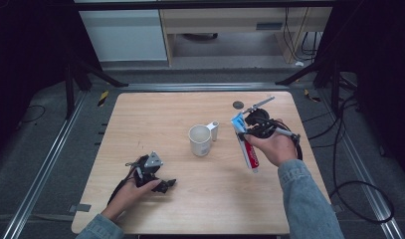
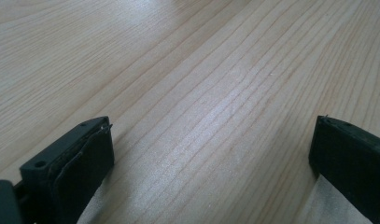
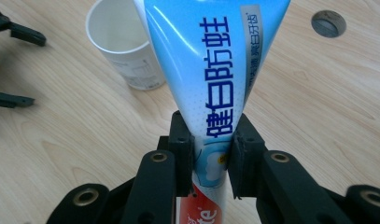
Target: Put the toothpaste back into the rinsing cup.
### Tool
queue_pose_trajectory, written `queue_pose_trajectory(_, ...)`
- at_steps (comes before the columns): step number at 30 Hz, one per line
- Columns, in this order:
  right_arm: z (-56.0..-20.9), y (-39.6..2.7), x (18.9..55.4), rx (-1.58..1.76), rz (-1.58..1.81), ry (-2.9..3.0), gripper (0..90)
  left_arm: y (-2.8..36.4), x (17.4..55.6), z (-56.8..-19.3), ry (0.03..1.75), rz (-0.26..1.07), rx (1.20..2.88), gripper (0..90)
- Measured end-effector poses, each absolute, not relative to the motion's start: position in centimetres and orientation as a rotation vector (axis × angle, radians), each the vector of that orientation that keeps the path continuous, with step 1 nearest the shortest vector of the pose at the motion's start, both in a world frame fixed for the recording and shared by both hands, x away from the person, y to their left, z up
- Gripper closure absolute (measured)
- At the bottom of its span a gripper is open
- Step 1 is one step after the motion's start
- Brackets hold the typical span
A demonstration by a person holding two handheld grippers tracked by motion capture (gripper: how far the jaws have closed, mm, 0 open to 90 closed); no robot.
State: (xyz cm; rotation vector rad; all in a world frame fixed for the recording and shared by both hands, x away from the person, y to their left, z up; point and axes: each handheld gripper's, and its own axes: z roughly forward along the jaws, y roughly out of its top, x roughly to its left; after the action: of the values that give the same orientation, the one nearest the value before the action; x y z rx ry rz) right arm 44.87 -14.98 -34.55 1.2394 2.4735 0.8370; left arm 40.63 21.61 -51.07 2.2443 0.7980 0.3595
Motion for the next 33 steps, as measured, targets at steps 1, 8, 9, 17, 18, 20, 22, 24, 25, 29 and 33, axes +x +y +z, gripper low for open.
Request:
queue_pose_trajectory(1, -34.5, -14.8, 44.8, 1.225, 0.847, 2.472, 73.8, 21.6, 40.6, -51.1, 0.798, 0.359, 2.244, 0.0)
queue_pose_trajectory(8, -34.4, -13.7, 44.3, 1.178, 0.920, 2.456, 73.7, 21.6, 40.6, -51.1, 0.798, 0.360, 2.244, 0.0)
queue_pose_trajectory(9, -34.4, -13.6, 44.2, 1.181, 0.929, 2.453, 73.8, 21.6, 40.6, -51.1, 0.798, 0.360, 2.244, 0.0)
queue_pose_trajectory(17, -34.5, -12.4, 43.5, 1.152, 0.997, 2.437, 73.8, 21.6, 40.6, -51.1, 0.798, 0.359, 2.244, 0.0)
queue_pose_trajectory(18, -34.4, -12.3, 43.3, 1.149, 1.003, 2.434, 73.7, 21.6, 40.6, -51.1, 0.798, 0.359, 2.244, 0.0)
queue_pose_trajectory(20, -34.3, -12.0, 43.2, 1.141, 1.012, 2.435, 73.7, 21.6, 40.6, -51.1, 0.798, 0.359, 2.244, 0.0)
queue_pose_trajectory(22, -34.2, -11.6, 43.0, 1.133, 1.023, 2.430, 73.7, 21.6, 40.6, -51.1, 0.798, 0.359, 2.244, 0.0)
queue_pose_trajectory(24, -34.0, -11.1, 42.9, 1.122, 1.038, 2.426, 73.7, 21.6, 40.6, -51.1, 0.797, 0.359, 2.244, 0.0)
queue_pose_trajectory(25, -34.0, -11.0, 42.8, 1.124, 1.044, 2.424, 73.7, 21.6, 40.6, -51.1, 0.797, 0.360, 2.245, 0.0)
queue_pose_trajectory(29, -33.6, -10.2, 42.5, 1.104, 1.073, 2.416, 73.7, 21.6, 40.6, -51.1, 0.798, 0.360, 2.245, 0.0)
queue_pose_trajectory(33, -33.4, -9.7, 42.5, 1.108, 1.102, 2.390, 73.6, 21.6, 40.6, -51.1, 0.798, 0.360, 2.245, 0.0)
